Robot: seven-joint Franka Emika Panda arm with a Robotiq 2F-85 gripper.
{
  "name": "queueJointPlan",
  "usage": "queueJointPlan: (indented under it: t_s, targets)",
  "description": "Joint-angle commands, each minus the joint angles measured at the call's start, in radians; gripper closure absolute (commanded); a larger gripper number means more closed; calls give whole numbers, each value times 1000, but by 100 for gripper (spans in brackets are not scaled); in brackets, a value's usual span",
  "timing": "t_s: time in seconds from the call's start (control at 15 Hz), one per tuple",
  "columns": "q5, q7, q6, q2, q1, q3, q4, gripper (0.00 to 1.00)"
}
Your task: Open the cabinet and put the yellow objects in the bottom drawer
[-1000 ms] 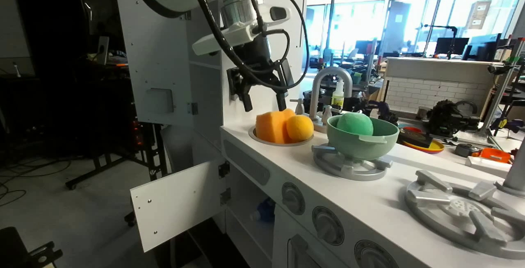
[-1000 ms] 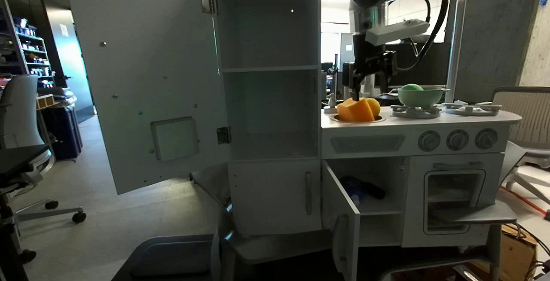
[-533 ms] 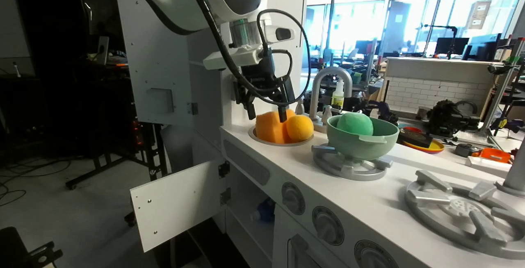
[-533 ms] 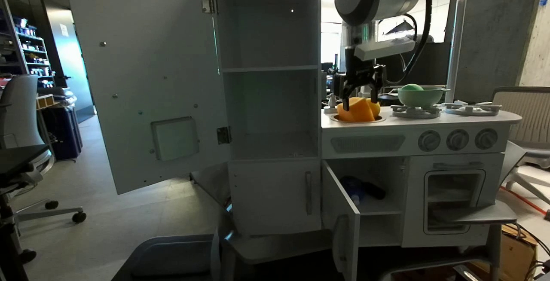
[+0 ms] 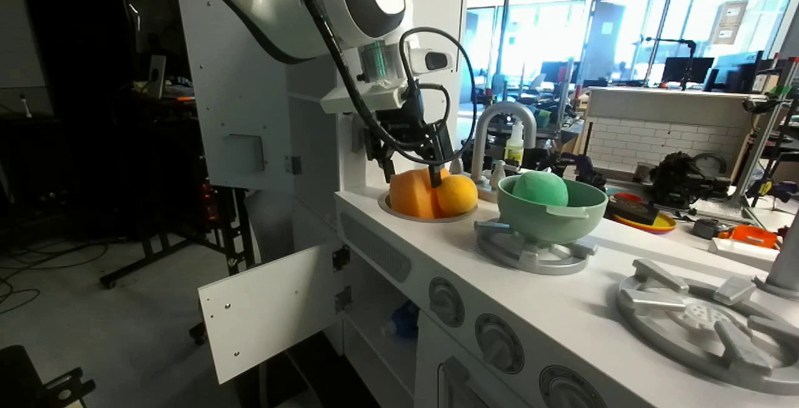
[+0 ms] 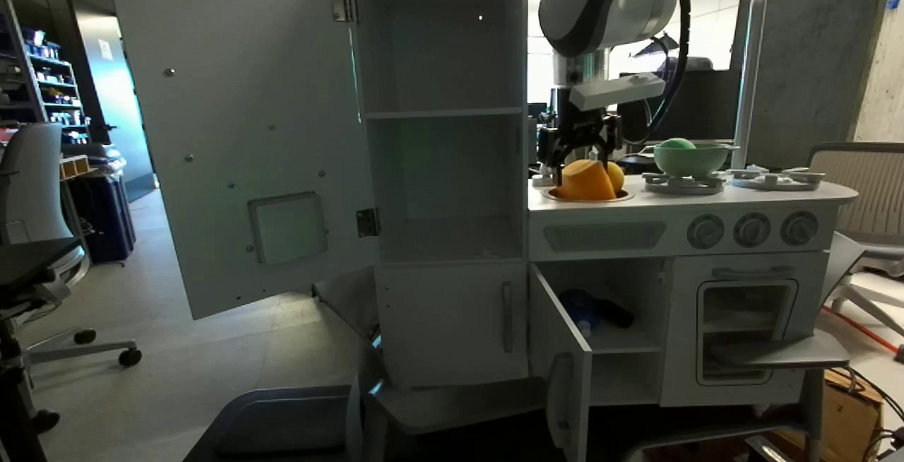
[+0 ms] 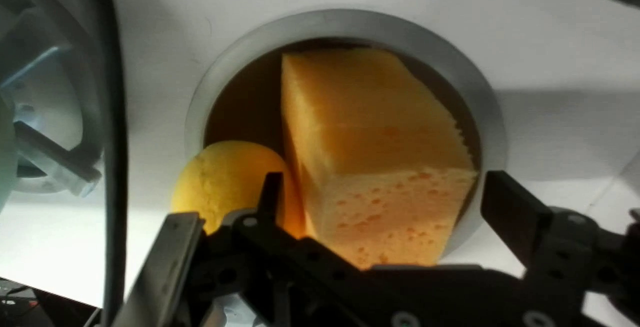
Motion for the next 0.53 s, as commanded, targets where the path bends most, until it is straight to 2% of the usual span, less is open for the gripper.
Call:
queueJointPlan:
  t_s: [0.0,0.33,0.47]
  targets:
    - [29,-15,-18,50,18,-17,78,26]
    - [26,-12,-33,67,30,-20,112,66]
    - [26,-17,-26,60,29,-17,101,78]
